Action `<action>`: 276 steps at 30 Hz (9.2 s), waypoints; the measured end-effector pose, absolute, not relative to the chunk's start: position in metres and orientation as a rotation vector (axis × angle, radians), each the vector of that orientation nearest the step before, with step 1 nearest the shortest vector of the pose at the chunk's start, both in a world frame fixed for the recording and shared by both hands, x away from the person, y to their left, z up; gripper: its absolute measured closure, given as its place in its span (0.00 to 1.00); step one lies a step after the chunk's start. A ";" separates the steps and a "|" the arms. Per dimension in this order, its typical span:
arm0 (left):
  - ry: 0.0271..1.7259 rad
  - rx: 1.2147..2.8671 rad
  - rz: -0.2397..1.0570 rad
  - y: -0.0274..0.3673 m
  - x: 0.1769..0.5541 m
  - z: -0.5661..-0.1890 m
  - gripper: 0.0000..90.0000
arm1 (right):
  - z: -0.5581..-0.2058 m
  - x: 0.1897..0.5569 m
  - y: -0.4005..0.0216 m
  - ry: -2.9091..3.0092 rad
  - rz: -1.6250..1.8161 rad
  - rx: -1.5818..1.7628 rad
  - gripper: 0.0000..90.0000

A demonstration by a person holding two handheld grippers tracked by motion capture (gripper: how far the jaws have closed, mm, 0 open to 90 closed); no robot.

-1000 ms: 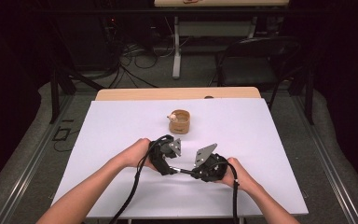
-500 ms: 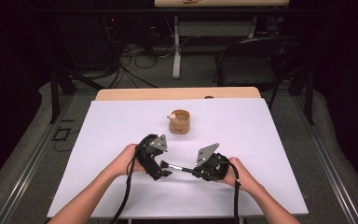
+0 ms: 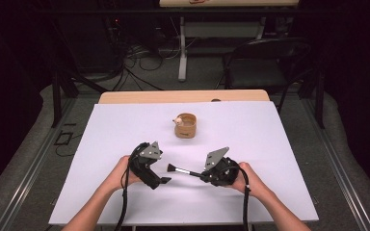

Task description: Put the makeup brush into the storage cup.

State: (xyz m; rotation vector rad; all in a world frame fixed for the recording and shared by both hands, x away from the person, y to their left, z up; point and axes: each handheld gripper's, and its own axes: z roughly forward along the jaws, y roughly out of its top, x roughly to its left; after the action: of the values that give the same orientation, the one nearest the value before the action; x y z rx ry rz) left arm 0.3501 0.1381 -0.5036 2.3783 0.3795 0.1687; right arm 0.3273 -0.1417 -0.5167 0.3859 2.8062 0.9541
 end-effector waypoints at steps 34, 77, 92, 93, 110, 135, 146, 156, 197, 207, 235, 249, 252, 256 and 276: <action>0.480 2.183 0.160 0.140 0.346 -0.518 0.00 | -0.505 0.320 -0.155 2.687 1.109 0.502 0.88; 0.539 2.029 0.177 0.133 0.347 -0.516 0.00 | -0.500 0.318 -0.144 2.479 1.421 0.707 0.88; 0.587 1.955 0.228 0.129 0.347 -0.509 0.12 | -0.505 0.319 -0.132 2.459 1.434 0.741 0.88; 0.584 1.952 0.223 0.129 0.347 -0.509 0.15 | -0.505 0.319 -0.130 2.457 1.434 0.739 0.88; 0.598 1.900 0.168 0.131 0.348 -0.512 0.53 | -0.520 0.322 -0.117 2.456 1.405 0.830 0.88; 0.550 1.855 0.099 0.124 0.342 -0.508 0.82 | -0.535 0.324 -0.098 2.507 1.344 0.837 0.86; 0.525 1.867 0.125 0.124 0.339 -0.504 0.85 | -0.531 0.327 -0.105 2.478 1.312 0.843 0.59; 0.540 1.881 0.171 0.133 0.341 -0.501 0.85 | -0.524 0.327 -0.114 2.458 1.294 0.847 0.21; 0.562 1.931 0.249 0.149 0.354 -0.496 0.85 | -0.501 0.306 -0.190 2.341 1.415 0.758 0.00; 0.569 1.931 0.255 0.155 0.359 -0.490 0.85 | -0.504 0.310 -0.196 2.315 1.414 0.761 0.00; 0.542 1.957 0.240 0.136 0.387 -0.469 0.85 | -0.509 0.319 -0.191 2.350 1.402 0.738 0.00; 0.525 1.983 0.234 0.126 0.397 -0.453 0.86 | -0.509 0.320 -0.192 2.350 1.399 0.747 0.00; 0.521 1.983 0.241 0.123 0.399 -0.449 0.86 | -0.509 0.320 -0.191 2.348 1.401 0.745 0.00; 0.514 1.986 0.250 0.120 0.403 -0.444 0.86 | -0.509 0.320 -0.192 2.350 1.400 0.755 0.00; 0.515 2.002 0.268 0.110 0.424 -0.432 0.86 | -0.509 0.321 -0.192 2.356 1.398 0.755 0.00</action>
State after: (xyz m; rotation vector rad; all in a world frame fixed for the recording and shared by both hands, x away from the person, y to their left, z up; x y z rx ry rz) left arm 0.4238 0.1097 -0.4323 2.0018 0.5147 0.2684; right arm 0.3209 -0.1920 -0.5094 0.7551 2.3559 1.3977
